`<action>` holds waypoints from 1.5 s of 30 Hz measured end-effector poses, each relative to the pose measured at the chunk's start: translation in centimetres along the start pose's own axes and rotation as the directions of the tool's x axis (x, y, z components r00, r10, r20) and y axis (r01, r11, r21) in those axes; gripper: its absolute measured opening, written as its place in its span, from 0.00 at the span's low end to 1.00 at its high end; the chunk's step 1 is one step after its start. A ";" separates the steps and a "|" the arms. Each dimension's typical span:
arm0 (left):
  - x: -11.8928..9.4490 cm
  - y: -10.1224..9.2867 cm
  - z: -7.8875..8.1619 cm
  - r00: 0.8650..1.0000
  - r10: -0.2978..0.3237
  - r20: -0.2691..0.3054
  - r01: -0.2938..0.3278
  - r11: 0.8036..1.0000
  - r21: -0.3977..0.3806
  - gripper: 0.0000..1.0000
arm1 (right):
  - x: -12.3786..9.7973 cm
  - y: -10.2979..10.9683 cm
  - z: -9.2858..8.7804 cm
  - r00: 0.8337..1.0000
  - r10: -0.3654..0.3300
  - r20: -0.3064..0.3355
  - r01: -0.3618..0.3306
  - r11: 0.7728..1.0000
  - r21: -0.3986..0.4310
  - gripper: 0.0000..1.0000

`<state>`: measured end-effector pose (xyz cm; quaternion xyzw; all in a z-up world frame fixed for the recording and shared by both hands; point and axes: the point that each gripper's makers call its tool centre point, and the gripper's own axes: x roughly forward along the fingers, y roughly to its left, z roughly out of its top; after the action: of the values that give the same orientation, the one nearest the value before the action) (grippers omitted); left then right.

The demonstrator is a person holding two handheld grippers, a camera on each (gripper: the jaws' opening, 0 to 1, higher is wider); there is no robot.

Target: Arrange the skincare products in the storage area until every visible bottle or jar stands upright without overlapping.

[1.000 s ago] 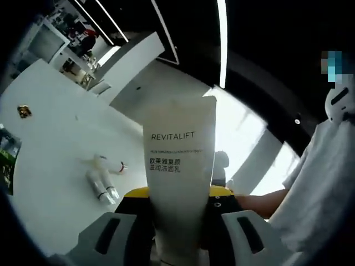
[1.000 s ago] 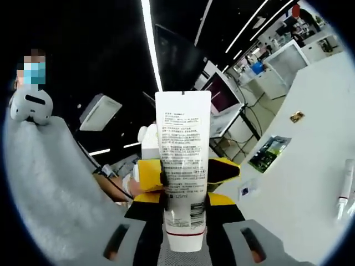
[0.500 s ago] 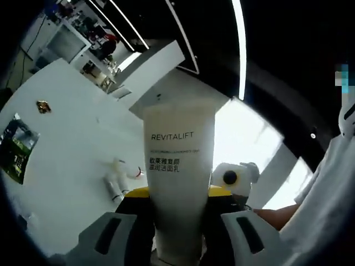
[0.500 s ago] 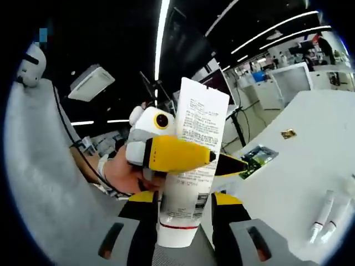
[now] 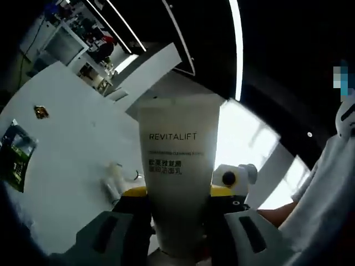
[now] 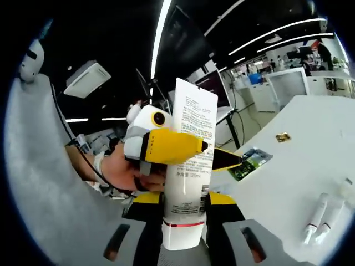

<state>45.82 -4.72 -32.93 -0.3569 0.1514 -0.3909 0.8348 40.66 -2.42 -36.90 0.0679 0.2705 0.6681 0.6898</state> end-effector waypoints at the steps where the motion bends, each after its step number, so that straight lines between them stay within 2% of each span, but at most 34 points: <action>1: 0.1 -0.3 0.0 1.000 -0.016 0.000 0.016 1.000 0.002 0.34 | -0.1 0.7 0.1 0.999 0.047 0.014 -0.047 0.998 0.043 0.23; 5: 0.3 -1.4 0.4 0.997 -0.077 0.021 0.077 0.997 -0.015 0.35 | -0.7 1.6 0.9 0.988 0.125 0.088 -0.136 0.982 0.132 0.23; 8: 0.4 -1.6 0.2 0.996 -0.087 0.010 0.087 0.996 -0.022 0.34 | -0.6 1.8 0.6 0.988 0.131 0.076 -0.140 0.982 0.128 0.24; 10: 0.3 -1.6 -0.3 0.997 -0.075 -0.018 0.075 0.997 -0.027 0.34 | -0.5 1.9 0.3 0.990 0.133 0.054 -0.139 0.982 0.130 0.24; 14: 0.3 -0.8 -0.7 0.999 -0.003 -0.040 0.006 0.998 0.070 0.32 | 0.3 1.2 -0.4 0.997 0.079 -0.003 -0.078 0.994 0.071 0.26; 15: 0.4 -0.5 -0.8 0.998 0.029 -0.048 -0.023 0.994 0.109 0.32 | 0.5 1.0 -0.5 0.998 0.063 -0.007 -0.062 0.996 0.070 0.26; 17: 0.5 -0.3 -0.9 0.997 0.050 -0.051 -0.042 0.989 0.143 0.31 | 0.7 0.6 -0.5 0.999 0.042 -0.007 -0.042 0.997 0.061 0.26; 19: 0.5 -0.3 -0.8 0.997 0.061 -0.049 -0.054 0.988 0.143 0.31 | 0.6 0.5 -0.4 0.999 0.037 0.002 -0.037 0.997 0.069 0.25; 22: 0.2 0.7 -0.9 0.992 0.112 -0.065 -0.098 0.977 0.189 0.31 | 0.2 0.1 0.0 0.999 0.012 0.030 -0.013 0.998 0.061 0.26; 29: -0.9 2.8 -0.9 0.978 0.199 -0.057 -0.184 0.961 0.207 0.30 | -1.5 -1.2 -0.3 0.999 -0.033 0.022 0.031 0.998 0.062 0.31; 32: -1.3 3.6 -1.4 0.963 0.252 -0.097 -0.213 0.930 0.299 0.29 | -2.2 -1.5 -0.1 0.998 -0.050 0.039 0.046 0.996 0.079 0.33; 36: -1.4 4.0 -2.4 0.946 0.287 -0.152 -0.207 0.893 0.399 0.29 | -2.4 -1.8 0.4 0.996 -0.064 0.059 0.058 0.994 0.092 0.34; 39: -1.3 4.2 -3.3 0.927 0.321 -0.195 -0.187 0.844 0.503 0.28 | -2.4 -1.7 1.1 0.995 -0.061 0.081 0.053 0.993 0.104 0.34; 41: -1.3 4.2 -4.0 0.914 0.337 -0.225 -0.174 0.827 0.534 0.28 | -2.5 -1.6 1.7 0.994 -0.057 0.098 0.046 0.993 0.110 0.33; 45: -1.2 4.1 -4.7 0.903 0.349 -0.251 -0.151 0.804 0.575 0.26 | -2.5 -1.6 2.8 0.989 -0.058 0.132 0.043 0.992 0.120 0.34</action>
<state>44.75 -4.22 -39.17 -0.0084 0.2245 -0.3582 0.9062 43.48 -4.26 -34.53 0.1465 0.2634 0.6272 0.7182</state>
